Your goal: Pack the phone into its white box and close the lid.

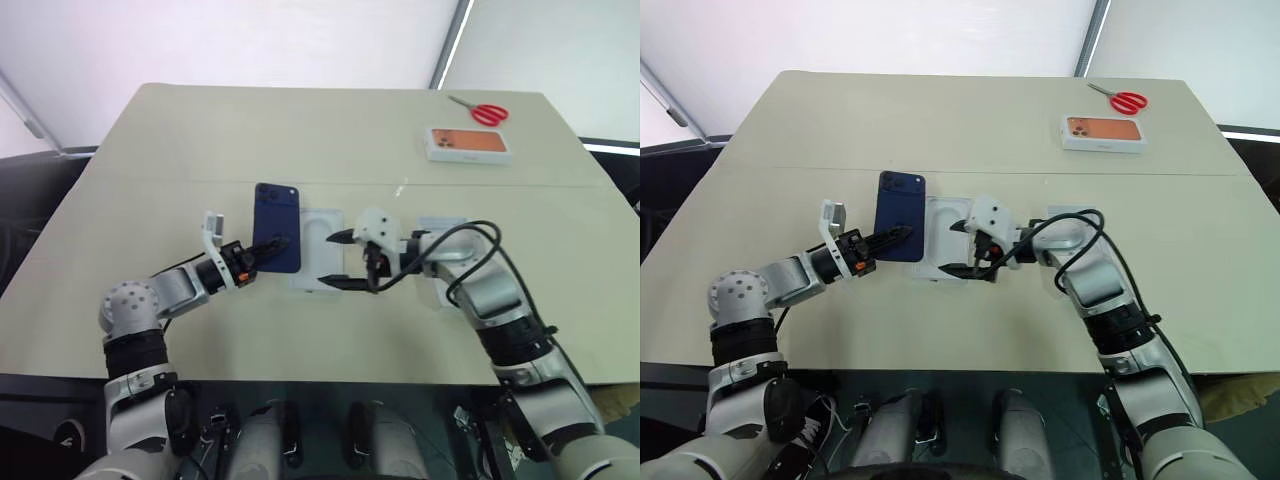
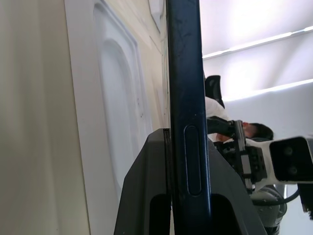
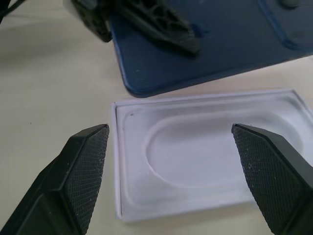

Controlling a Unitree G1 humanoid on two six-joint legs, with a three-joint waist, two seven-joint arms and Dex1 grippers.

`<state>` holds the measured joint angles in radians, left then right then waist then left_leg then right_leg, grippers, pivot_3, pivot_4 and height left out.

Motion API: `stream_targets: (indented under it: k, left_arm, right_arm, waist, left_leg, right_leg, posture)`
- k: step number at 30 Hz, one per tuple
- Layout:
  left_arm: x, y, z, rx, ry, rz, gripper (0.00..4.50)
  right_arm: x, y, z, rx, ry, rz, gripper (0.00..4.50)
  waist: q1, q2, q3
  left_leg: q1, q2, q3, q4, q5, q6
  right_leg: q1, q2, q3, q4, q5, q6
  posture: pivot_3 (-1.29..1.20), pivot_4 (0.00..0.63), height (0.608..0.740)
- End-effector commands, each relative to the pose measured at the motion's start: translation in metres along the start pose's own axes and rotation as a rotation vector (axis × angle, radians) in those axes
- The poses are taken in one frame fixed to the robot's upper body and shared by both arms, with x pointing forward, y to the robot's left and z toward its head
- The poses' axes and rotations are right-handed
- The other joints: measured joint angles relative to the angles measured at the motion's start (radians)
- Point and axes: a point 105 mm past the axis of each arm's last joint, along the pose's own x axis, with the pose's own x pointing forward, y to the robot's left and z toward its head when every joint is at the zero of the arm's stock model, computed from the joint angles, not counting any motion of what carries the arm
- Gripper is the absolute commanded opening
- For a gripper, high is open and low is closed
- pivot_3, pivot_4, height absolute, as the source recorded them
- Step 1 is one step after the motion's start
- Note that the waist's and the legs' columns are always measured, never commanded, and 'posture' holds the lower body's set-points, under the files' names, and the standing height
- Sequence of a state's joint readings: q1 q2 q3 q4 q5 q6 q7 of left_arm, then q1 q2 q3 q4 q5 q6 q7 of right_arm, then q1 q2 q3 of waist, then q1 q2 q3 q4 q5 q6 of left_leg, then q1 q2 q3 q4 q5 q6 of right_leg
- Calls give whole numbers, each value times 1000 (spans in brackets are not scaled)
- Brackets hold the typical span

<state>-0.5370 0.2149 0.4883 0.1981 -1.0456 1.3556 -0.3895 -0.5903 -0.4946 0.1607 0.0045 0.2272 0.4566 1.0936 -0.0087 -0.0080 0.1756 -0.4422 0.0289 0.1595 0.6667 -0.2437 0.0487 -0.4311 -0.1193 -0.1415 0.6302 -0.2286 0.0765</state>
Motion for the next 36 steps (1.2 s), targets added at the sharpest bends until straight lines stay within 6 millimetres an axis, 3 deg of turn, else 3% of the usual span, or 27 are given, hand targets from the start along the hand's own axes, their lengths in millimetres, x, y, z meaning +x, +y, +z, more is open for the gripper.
stream_targets:
  k: [1, 5, 8, 12, 26, 36]
  left_arm:
    - [8, -5, -2, 17, 8, -18, 23]
    - [17, -5, -4, 20, 29, -5, 23]
    - [24, -6, -8, 22, 55, -8, 23]
    - [32, -3, -8, 29, 59, 3, 23]
    - [39, -1, -24, -7, 137, 2, 23]
    - [41, -2, -25, 19, 157, 21, 4460]
  right_arm:
    - [-42, -26, 11, 24, -76, -117, 4184]
    - [-65, -23, 7, 21, -95, -128, 4184]
    - [-71, -14, -4, -41, -56, -117, 4184]
    - [-76, -18, -10, -88, -37, -161, 4184]
    - [-66, -19, -15, -92, -29, -163, 4184]
    - [-54, -19, -9, -85, -54, -146, 4250]
  waist:
    - [0, 0, 0]
    - [-3, 0, 0]
    - [-3, 0, 0]
    - [-4, 0, 0]
    - [0, 0, 0]
    - [-1, 0, 0]
  left_leg:
    - [0, 0, 0, 0, 0, 0]
    - [0, 0, 0, 0, 0, 1]
    - [0, 1, 0, 0, 0, 1]
    - [0, 1, 1, 0, 0, 1]
    - [1, 1, 0, 1, 0, 1]
    - [3, 1, -1, 1, 0, 1]
  right_leg:
    - [0, 0, 0, 0, 0, 0]
    - [0, 0, 0, 0, 0, 0]
    - [0, 1, 0, 0, 0, 0]
    - [0, 1, 0, 0, 0, 0]
    - [1, 0, 0, 0, 0, 0]
    - [4, 0, -1, 0, 0, 0]
  posture:
    - [0, 150, 738]
    - [0, 150, 738]
    - [0, 150, 738]
    - [0, 150, 738]
    - [0, 150, 738]
    - [0, 150, 738]
